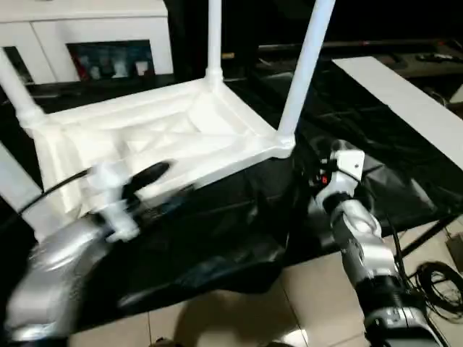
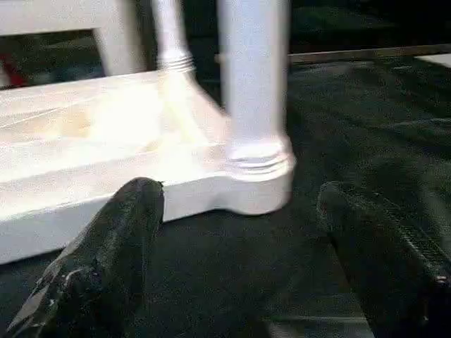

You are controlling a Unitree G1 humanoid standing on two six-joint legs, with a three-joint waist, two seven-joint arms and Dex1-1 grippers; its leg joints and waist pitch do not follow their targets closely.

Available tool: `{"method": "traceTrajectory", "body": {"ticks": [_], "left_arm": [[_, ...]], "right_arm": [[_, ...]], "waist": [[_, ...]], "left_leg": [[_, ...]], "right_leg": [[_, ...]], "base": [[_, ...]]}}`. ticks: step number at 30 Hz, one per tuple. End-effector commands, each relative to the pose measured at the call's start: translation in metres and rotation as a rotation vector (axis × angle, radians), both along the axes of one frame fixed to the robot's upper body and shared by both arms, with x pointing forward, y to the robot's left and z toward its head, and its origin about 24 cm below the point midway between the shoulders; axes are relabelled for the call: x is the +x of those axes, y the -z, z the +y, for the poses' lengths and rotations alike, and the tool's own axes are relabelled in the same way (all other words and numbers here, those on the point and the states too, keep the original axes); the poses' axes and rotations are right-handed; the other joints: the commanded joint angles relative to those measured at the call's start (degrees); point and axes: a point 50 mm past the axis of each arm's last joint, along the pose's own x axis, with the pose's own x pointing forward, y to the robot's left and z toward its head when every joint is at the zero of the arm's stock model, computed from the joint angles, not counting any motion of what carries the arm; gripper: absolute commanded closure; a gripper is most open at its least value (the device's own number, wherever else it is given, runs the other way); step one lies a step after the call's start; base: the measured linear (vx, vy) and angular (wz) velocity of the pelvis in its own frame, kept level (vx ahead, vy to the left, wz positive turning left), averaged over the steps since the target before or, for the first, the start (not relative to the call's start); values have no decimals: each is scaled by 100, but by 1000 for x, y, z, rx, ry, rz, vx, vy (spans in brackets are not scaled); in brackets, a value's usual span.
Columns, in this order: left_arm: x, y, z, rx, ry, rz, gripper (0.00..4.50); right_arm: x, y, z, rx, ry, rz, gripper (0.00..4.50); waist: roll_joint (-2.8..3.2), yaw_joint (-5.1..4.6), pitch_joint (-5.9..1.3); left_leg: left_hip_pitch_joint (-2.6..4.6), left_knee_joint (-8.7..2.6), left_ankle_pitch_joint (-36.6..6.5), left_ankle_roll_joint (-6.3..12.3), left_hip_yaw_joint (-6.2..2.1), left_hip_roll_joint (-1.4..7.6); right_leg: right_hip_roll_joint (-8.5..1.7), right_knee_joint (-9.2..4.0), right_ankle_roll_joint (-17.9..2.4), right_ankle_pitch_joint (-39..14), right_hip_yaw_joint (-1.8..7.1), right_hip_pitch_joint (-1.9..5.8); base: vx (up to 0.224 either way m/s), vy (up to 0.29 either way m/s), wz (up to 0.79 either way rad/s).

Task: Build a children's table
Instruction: Rotate leg to tighten, then rotate table base

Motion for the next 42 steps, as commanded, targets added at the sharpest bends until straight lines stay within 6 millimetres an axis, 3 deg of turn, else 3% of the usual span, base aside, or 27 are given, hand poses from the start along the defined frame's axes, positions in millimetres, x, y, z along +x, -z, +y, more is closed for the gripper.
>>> {"method": "traceTrajectory", "body": {"ticks": [1, 3, 5, 6, 8, 10, 13, 17, 19, 22, 23, 25, 35, 37, 38, 40, 41, 42], "left_arm": [[-6, -8, 8, -25, 48, 5, 6], [-15, -2, 24, 22, 72, 71, 6], [-27, 6, 46, 107, 82, 155, 6], [-28, 6, 48, 116, 83, 162, 6], [-47, 9, 76, 192, 81, 290, 6], [-53, 9, 82, 211, 91, 324, 6], [-68, 4, 100, 228, 80, 414, 6], [-71, -2, 116, 213, 19, 418, 6], [-75, -16, 141, 200, -77, 376, 6], [-74, -21, 147, 193, -105, 351, 6], [-74, -27, 155, 190, -138, 319, 6], [-74, -31, 162, 190, -168, 303, 6], [-77, -34, 175, 205, -206, 271, 6], [-72, -36, 174, 185, -217, 219, 6], [-56, -41, 162, 108, -196, 104, 6], [-43, -47, 151, 41, -169, 31, 6], [-34, -49, 142, 13, -153, -5, 6], [-28, -49, 137, -4, -148, -16, 6]], "right_arm": [[-1, -3, 4, -20, -35, -10, 63], [-1, -3, 7, -32, -54, -11, 63], [-2, -4, 9, -46, -67, -10, 63], [-2, -4, 9, -47, -68, -10, 63], [-3, -5, 9, -53, -71, -10, 63], [-4, -5, 9, -55, -72, -9, 63], [-7, -3, 7, -61, -73, -1, 63], [-8, -1, 6, -66, -76, 4, 63], [-9, 1, 7, -83, -88, 14, 63], [-9, 3, 7, -89, -94, 22, 63], [-10, 5, 8, -99, -100, 34, 63], [-10, 7, 9, -107, -112, 46, 63], [-11, 10, 13, -133, -150, 59, 63], [-11, 10, 14, -134, -153, 61, 63], [-10, 12, 16, -143, -166, 73, 63], [-9, 14, 19, -155, -176, 82, 63], [-9, 15, 20, -157, -184, 89, 63], [-8, 16, 22, -161, -189, 93, 63]], "waist": [[129, -16, -319], [146, 6, -317], [155, -1, -318], [176, -8, -324], [192, -15, -316], [182, -20, -310], [207, 4, -279], [193, -6, -261], [183, -19, -259], [185, -14, -248], [138, -19, -251], [166, -8, -257], [126, 7, -263], [126, 12, -268], [107, 15, -268], [96, 68, -275], [87, 66, -294], [93, 73, -307]], "left_leg": [[142, -432, -1877, -146, -77, 123], [181, -429, -1889, -160, -72, 126], [138, -448, -1837, -162, -94, 113], [158, -448, -1807, -167, -89, 113], [170, -446, -1821, -190, -80, 110], [166, -454, -1865, -171, -80, 110], [218, -472, -2111, -220, -77, 129], [211, -487, -2293, -271, -94, 115], [204, -487, -2296, -262, -109, 100], [245, -495, -2400, -266, -114, 118], [237, -489, -2382, -248, -108, 113], [239, -490, -2348, -247, -112, 113], [266, -503, -2399, -244, -116, 129], [276, -505, -2361, -255, -113, 133], [281, -497, -2352, -267, -103, 136], [325, -472, -2298, -312, -72, 132], [247, -485, -2152, -331, -99, 125], [244, -491, -2100, -346, -103, 128]], "right_leg": [[-231, -541, -862, -1302, 273, 169], [-231, -548, -871, -1224, 284, 135], [-232, -521, -853, -1148, 300, 166], [-216, -519, -830, -1065, 323, 152], [-203, -508, -880, -937, 355, 146], [-200, -510, -879, -982, 359, 149], [-207, -546, -914, -1250, 367, 100], [-213, -564, -875, -1531, 375, 100], [-231, -582, -822, -1683, 384, 118], [-230, -595, -824, -1778, 387, 93], [-231, -602, -847, -1766, 392, 97], [-239, -590, -874, -1731, 394, 103], [-256, -594, -903, -1726, 404, 101], [-252, -588, -920, -1667, 400, 102], [-256, -584, -948, -1609, 403, 95], [-260, -577, -1037, -1478, 398, 68], [-271, -528, -1056, -1335, 392, 153], [-271, -518, -1040, -1273, 385, 170]], "base": [[0, 0, 0], [0, 0, 0], [0, 0, 0], [0, 0, 0], [0, 0, 0], [0, 0, 0], [0, 0, 0], [0, 0, 0], [0, 0, 0], [0, 0, 0], [0, 0, 0], [0, 0, 0], [0, 0, 0], [0, 0, 0], [0, 0, 0], [0, 0, 0], [0, 0, 0], [0, 0, 0]]}}
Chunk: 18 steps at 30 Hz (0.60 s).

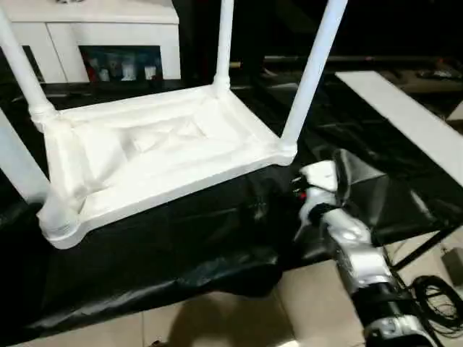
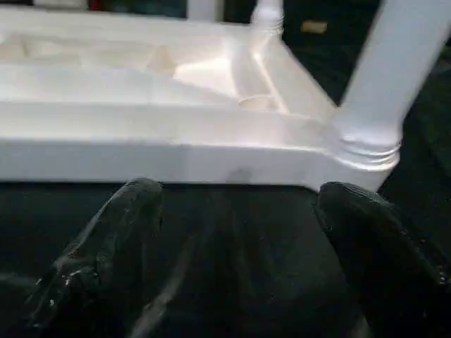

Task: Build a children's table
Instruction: Rotate table base

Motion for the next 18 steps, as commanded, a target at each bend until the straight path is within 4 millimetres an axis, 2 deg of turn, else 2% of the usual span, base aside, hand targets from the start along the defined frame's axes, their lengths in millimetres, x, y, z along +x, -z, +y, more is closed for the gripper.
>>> {"method": "traceTrajectory", "body": {"ticks": [1, 2, 5, 6, 8, 10, 12, 13, 14, 15, 16, 17, 18], "left_arm": [[22, -4, -22, -26, 37, -53, 6], [24, -4, -23, -29, 41, -56, 6], [42, -3, -40, -64, 85, -76, 6], [42, -3, -40, -64, 85, -76, 6], [51, -1, -55, -102, 159, -78, 6], [51, -1, -55, -102, 159, -78, 6], [55, -3, -89, -149, 337, -54, 6], [55, -3, -97, -153, 381, -45, 6], [53, -4, -113, -160, 469, -24, 6], [52, -4, -120, -161, 506, -14, 6], [49, -5, -139, -163, 611, 17, 6], [47, -6, -149, -164, 668, 26, 6], [46, -7, -154, -166, 695, 29, 6]], "right_arm": [[4, 2, 1, -24, -12, 21, 63], [5, 2, 1, -24, -13, 22, 63], [9, 2, 7, -34, -27, 27, 63], [9, 2, 7, -34, -27, 27, 63], [13, 1, 10, -43, -35, 30, 63], [13, 1, 10, -43, -35, 30, 63], [20, 0, 12, -57, -40, 31, 63], [21, -1, 13, -59, -41, 32, 63], [23, -1, 13, -62, -43, 32, 63], [23, -1, 13, -64, -45, 33, 63], [25, -2, 14, -68, -51, 35, 63], [26, -2, 14, -72, -54, 36, 63], [27, -2, 14, -73, -56, 37, 63]], "waist": [[197, -25, -267], [196, -18, -270], [173, -33, -307], [182, -26, -308], [195, -10, -313], [181, -14, -306], [180, -16, -314], [179, -15, -321], [176, -6, -311], [154, 13, -318], [143, 26, -314], [146, 28, -312], [122, 20, -322]], "left_leg": [[174, -470, -2089, -343, -91, 130], [195, -451, -2110, -351, -83, 122], [136, -434, -1749, -329, -87, 111], [159, -427, -1735, -322, -76, 110], [161, -419, -1726, -334, -73, 112], [134, -429, -1743, -367, -84, 113], [165, -421, -1738, -403, -83, 128], [171, -414, -1752, -409, -72, 137], [169, -409, -1750, -392, -65, 130], [159, -412, -1701, -372, -65, 134], [154, -420, -1673, -376, -59, 132], [148, -418, -1686, -388, -59, 126], [147, -418, -1687, -396, -57, 132]], "right_leg": [[-324, -496, -1022, -1198, 261, 91], [-331, -505, -1022, -1213, 263, 79], [-338, -464, -1014, -885, 265, 154], [-333, -472, -1029, -862, 265, 135], [-331, -469, -1062, -851, 258, 137], [-334, -459, -1041, -898, 255, 158], [-338, -442, -1092, -894, 246, 136], [-343, -443, -1115, -859, 247, 132], [-331, -452, -1117, -848, 251, 120], [-337, -431, -1121, -811, 251, 136], [-318, -432, -1075, -776, 245, 137], [-319, -423, -1067, -787, 245, 138], [-320, -424, -1057, -787, 242, 147]], "base": [[0, 0, 0], [0, 0, 0], [0, 0, 0], [0, 0, 0], [0, 0, 0], [0, 0, 0], [0, 0, 0], [0, 0, 0], [0, 0, 0], [0, 0, 0], [0, 0, 0], [0, 0, 0], [0, 0, 0]]}}
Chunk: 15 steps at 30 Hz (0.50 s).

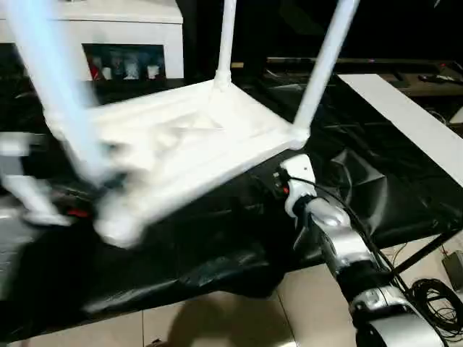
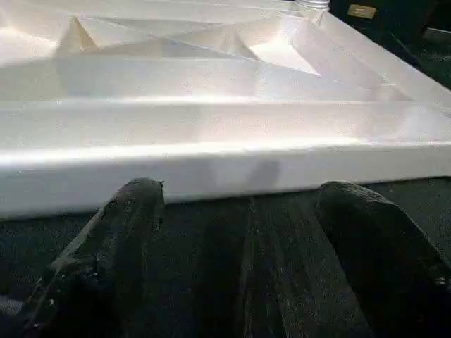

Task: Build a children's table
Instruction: Rotate table base

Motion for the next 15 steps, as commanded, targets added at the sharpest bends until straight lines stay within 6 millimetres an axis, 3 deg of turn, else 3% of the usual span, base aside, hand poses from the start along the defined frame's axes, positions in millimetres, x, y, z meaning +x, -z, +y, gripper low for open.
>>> {"method": "traceTrajectory", "body": {"ticks": [1, 2, 8, 12, 15], "left_arm": [[-4, -11, -32, -12, 191, -20, 6], [-3, -12, -38, -11, 216, -35, 6], [9, -16, -69, -25, 262, -99, 6], [16, -18, -91, -26, 325, -121, 6], [17, -20, -101, -23, 361, -126, 6]], "right_arm": [[4, 0, -7, -20, 9, 3, 63], [5, -1, -7, -21, 8, 5, 63], [9, -1, 0, -5, -10, 29, 63], [9, 1, 15, 16, -52, 54, 63], [8, 2, 23, 37, -72, 70, 63]], "waist": [[176, -40, -282], [140, -50, -291], [93, -88, -316], [116, -125, -315], [142, -131, -340]], "left_leg": [[151, -426, -1679, -403, -60, 125], [147, -413, -1634, -405, -50, 118], [79, -378, -1203, -336, -47, 104], [86, -371, -1248, -315, -47, 108], [81, -363, -1103, -275, -51, 115]], "right_leg": [[-314, -435, -1032, -846, 249, 149], [-311, -443, -997, -870, 254, 158], [-315, -421, -911, -558, 263, 226], [-320, -435, -963, -627, 260, 208], [-319, -392, -1073, -285, 252, 225]], "base": [[0, 0, 0], [0, 0, 0], [0, 0, 0], [0, 0, 0], [0, 0, 0]]}}
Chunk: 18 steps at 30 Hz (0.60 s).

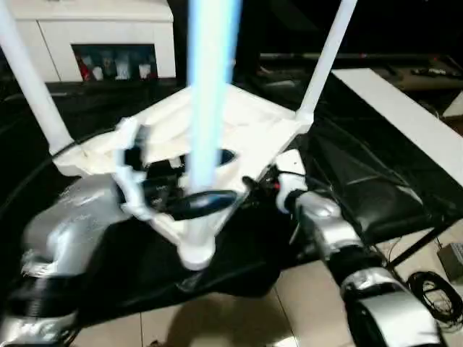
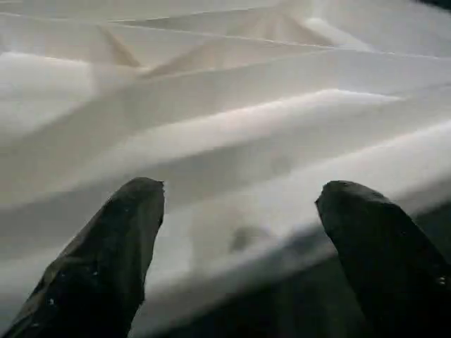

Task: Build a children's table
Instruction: Rotate table base

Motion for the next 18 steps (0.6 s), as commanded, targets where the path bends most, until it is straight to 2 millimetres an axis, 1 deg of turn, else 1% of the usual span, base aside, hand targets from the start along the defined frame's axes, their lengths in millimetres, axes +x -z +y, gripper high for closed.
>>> {"method": "traceTrajectory", "body": {"ticks": [1, 2, 3, 5, 7, 8, 9, 10, 13, 14, 15, 17, 18], "left_arm": [[1, -2, -11, 21, 32, -20, 6], [1, -2, -14, 25, 43, -25, 6], [2, -2, -17, 32, 45, -31, 6], [4, -1, -18, 38, 36, -37, 6], [8, 1, -17, 51, 12, -46, 6], [10, 2, -16, 57, -7, -51, 6], [10, 2, -16, 57, -9, -51, 6], [12, 3, -14, 66, -18, -49, 6], [12, 4, -11, 73, -23, -46, 6], [12, 4, -11, 73, -23, -46, 6], [11, 5, -11, 74, -23, -45, 6], [11, 5, -11, 74, -20, -43, 6], [10, 5, -12, 72, -12, -43, 6]], "right_arm": [[3, -2, 3, 7, -12, 3, 63], [3, -3, 6, 0, -17, -7, 63], [5, -6, 6, 2, 6, -25, 63], [8, -10, 3, 17, 54, -41, 63], [15, -20, -8, 38, 148, -99, 63], [20, -27, -19, 49, 226, -140, 63], [20, -28, -20, 50, 232, -143, 63], [23, -28, -33, 30, 306, -146, 63], [23, -17, -58, -70, 429, -82, 63], [23, -17, -58, -70, 429, -82, 63], [21, -11, -68, -101, 473, -54, 63], [20, -7, -69, -101, 474, -26, 63], [16, 1, -66, -117, 424, 26, 63]], "waist": [[152, -2, -346], [143, -6, -340], [146, 0, -337], [141, 6, -334], [150, 15, -329], [148, 16, -324], [144, 23, -329], [144, 22, -333], [146, 19, -347], [142, 21, -351], [138, 21, -352], [132, 3, -360], [138, -1, -357]], "left_leg": [[104, -362, -1079, -270, -50, 112], [105, -366, -1085, -259, -49, 114], [111, -366, -1107, -260, -48, 119], [117, -370, -1141, -276, -47, 121], [125, -374, -1183, -309, -46, 122], [128, -373, -1222, -339, -43, 118], [135, -370, -1231, -358, -42, 116], [129, -371, -1209, -373, -48, 113], [124, -349, -1064, -378, -32, 83], [119, -344, -1029, -369, -30, 78], [97, -333, -1011, -328, -23, 67], [77, -329, -953, -265, -27, 68], [69, -330, -958, -257, -30, 66]], "right_leg": [[-322, -395, -1094, -221, 250, 250], [-315, -395, -1120, -183, 246, 248], [-320, -396, -1127, -198, 246, 246], [-323, -401, -1107, -262, 246, 244], [-328, -412, -1075, -341, 248, 234], [-323, -425, -1033, -405, 250, 229], [-322, -421, -1009, -429, 249, 233], [-314, -408, -977, -417, 245, 242], [-288, -387, -972, -170, 239, 250], [-287, -383, -981, -108, 240, 255], [-290, -382, -994, -33, 246, 268], [-288, -373, -1031, 67, 241, 283], [-290, -375, -1037, 62, 240, 289]], "base": [[0, 0, 0], [0, 0, 0], [0, 0, 0], [0, 0, 0], [0, 0, 0], [0, 0, 0], [0, 0, 0], [0, 0, 0], [0, 0, 0], [0, 0, 0], [0, 0, 0], [0, 0, 0], [0, 0, 0]]}}
